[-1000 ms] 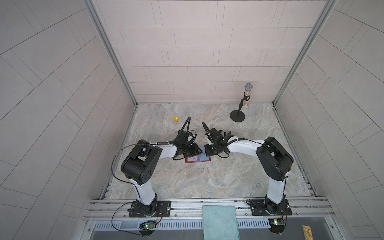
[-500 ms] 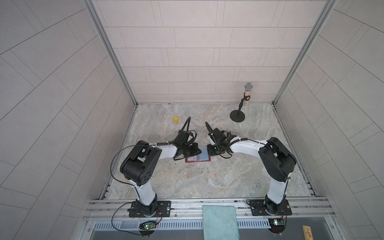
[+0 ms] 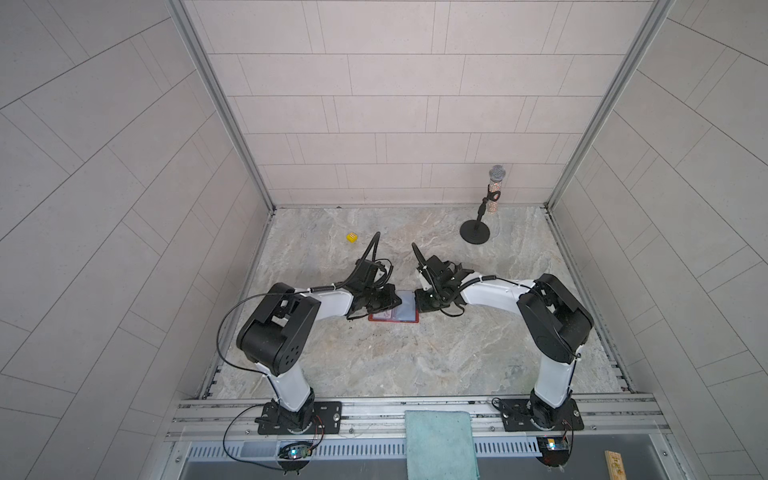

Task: Put the credit cards into the card holder

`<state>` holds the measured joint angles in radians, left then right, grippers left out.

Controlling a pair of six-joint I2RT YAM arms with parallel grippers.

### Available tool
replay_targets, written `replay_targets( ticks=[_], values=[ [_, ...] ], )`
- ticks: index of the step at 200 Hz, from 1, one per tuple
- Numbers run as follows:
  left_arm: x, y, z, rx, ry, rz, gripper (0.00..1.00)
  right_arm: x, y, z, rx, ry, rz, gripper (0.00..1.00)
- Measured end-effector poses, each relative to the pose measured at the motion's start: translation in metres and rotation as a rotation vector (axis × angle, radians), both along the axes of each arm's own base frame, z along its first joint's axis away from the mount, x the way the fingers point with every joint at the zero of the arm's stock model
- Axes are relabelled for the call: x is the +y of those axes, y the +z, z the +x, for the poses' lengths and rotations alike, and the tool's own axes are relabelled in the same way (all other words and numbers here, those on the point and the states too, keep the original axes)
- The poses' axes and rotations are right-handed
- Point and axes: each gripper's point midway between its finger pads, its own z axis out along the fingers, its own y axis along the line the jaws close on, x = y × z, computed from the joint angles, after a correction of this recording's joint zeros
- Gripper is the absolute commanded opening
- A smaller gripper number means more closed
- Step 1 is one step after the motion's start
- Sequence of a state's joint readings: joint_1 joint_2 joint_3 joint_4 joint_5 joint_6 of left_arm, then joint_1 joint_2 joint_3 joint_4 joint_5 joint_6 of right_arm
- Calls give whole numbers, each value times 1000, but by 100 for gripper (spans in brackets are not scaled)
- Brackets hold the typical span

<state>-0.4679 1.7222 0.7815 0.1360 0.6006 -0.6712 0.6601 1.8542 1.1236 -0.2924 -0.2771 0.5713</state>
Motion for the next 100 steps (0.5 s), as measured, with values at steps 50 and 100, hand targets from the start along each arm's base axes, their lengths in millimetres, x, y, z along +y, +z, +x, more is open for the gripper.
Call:
replay_targets(
  ticks=[50,100],
  values=[
    [0,0,0,-1,-2,1,0,-4,3,1,-18,0,-22,9],
    [0,0,0,-2,-2,1,0,-3,16,2,-56,5,-23,5]
  ],
)
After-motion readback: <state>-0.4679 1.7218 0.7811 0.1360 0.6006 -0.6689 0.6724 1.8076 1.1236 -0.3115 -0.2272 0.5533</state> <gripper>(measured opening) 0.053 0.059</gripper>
